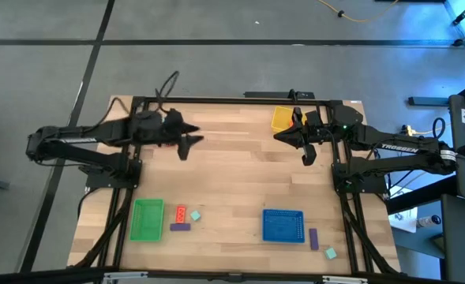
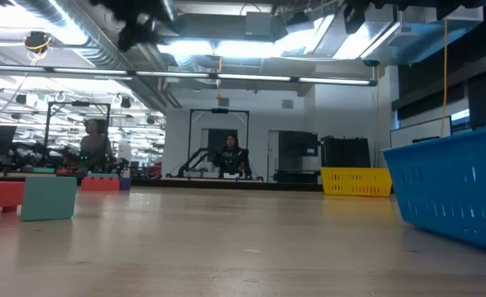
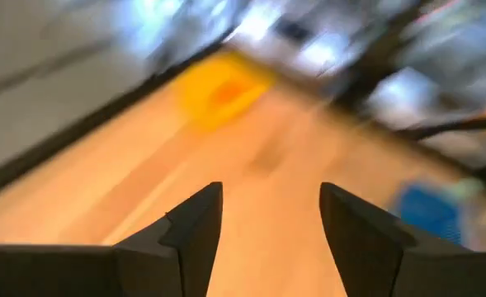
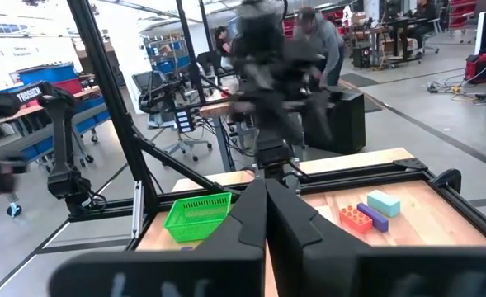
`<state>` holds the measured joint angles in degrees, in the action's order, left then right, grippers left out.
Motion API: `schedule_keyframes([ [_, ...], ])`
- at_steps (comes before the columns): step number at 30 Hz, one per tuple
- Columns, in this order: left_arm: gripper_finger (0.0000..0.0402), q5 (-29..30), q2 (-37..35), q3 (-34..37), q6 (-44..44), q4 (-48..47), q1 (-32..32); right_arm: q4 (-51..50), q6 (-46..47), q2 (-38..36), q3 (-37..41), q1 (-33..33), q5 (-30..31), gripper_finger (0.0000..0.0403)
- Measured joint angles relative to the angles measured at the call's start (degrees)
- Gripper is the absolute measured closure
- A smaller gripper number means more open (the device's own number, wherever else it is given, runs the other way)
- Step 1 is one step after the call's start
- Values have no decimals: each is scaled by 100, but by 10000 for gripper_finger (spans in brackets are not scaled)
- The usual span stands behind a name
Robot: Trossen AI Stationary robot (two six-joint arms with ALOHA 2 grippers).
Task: Sort & place blocks by color
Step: Put the top orange gamepiece into the yellow bin
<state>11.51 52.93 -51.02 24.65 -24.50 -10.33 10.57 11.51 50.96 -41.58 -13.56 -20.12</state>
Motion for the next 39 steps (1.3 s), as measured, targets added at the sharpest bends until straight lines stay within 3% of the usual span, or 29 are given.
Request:
schedule_keyframes([
  [4,205,-186,259,-188,27,-1962,-879,-4,0,0,0,0,0,402],
  [10,197,-679,779,86,-662,-3180,-1897,-22,18,2,0,0,0,402],
  [16,176,-920,1493,309,-1407,-3254,-2482,-24,184,2,0,0,0,402],
  [22,155,-769,2190,323,-1965,-3090,-2766,-22,190,2,0,0,0,402],
  [39,146,-623,3594,323,-2535,-2688,-2994,-33,197,2,0,-2,92,402],
])
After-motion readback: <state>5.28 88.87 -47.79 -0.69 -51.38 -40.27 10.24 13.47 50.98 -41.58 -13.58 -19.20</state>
